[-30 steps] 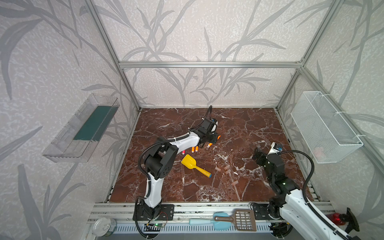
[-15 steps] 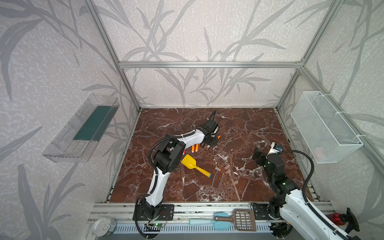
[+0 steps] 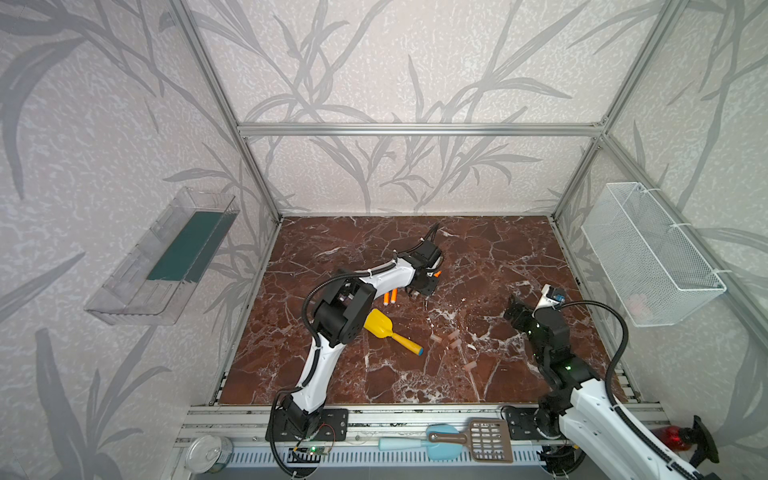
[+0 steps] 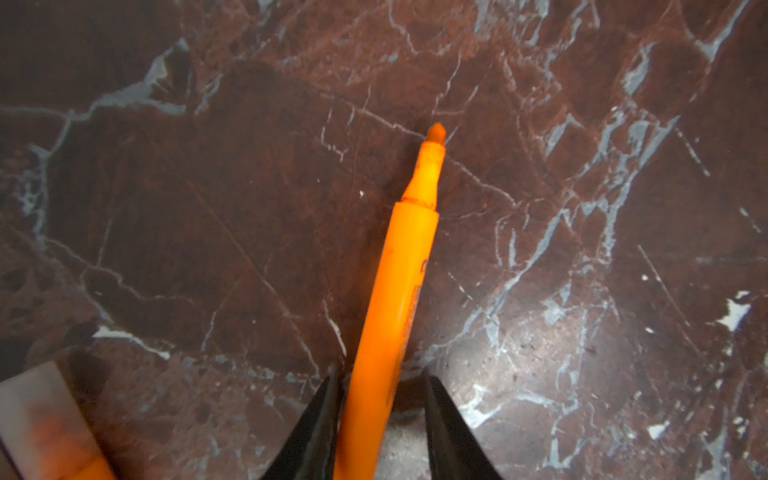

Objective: Insert the pens into the pen caps
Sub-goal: 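Move the left gripper over the uncapped orange highlighter and lower, then grasp the uncapped orange highlighter with the left gripper and lift it upright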

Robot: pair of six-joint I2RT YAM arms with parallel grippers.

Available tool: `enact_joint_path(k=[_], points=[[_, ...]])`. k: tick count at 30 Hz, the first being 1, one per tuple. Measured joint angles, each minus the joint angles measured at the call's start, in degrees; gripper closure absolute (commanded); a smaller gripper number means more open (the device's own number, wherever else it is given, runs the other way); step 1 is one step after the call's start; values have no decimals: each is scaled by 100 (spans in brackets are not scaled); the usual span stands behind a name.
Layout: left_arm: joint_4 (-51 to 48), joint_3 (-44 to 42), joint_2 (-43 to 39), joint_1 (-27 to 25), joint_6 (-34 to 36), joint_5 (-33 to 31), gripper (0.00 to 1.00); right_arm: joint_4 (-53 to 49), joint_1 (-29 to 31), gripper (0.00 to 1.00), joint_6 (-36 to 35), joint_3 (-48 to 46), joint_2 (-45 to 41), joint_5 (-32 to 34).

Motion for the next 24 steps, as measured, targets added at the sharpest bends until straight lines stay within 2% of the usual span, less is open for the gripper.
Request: enact_joint_path(k=[6,16,20,24], points=[[-129,63,26,-61,59,-92,87,-2,0,8,0,-4,-39,0],[-116,7,-13,-61,-31,-42,98,-179,0,10,9,33,-216,-101],[232,-706,-485,-74,-83,81,100,-273,4,10,190,275,-271,-627],[859,-2004,-1718,-149,-271,83,100,-55,251,11,466,973,168,-1220]])
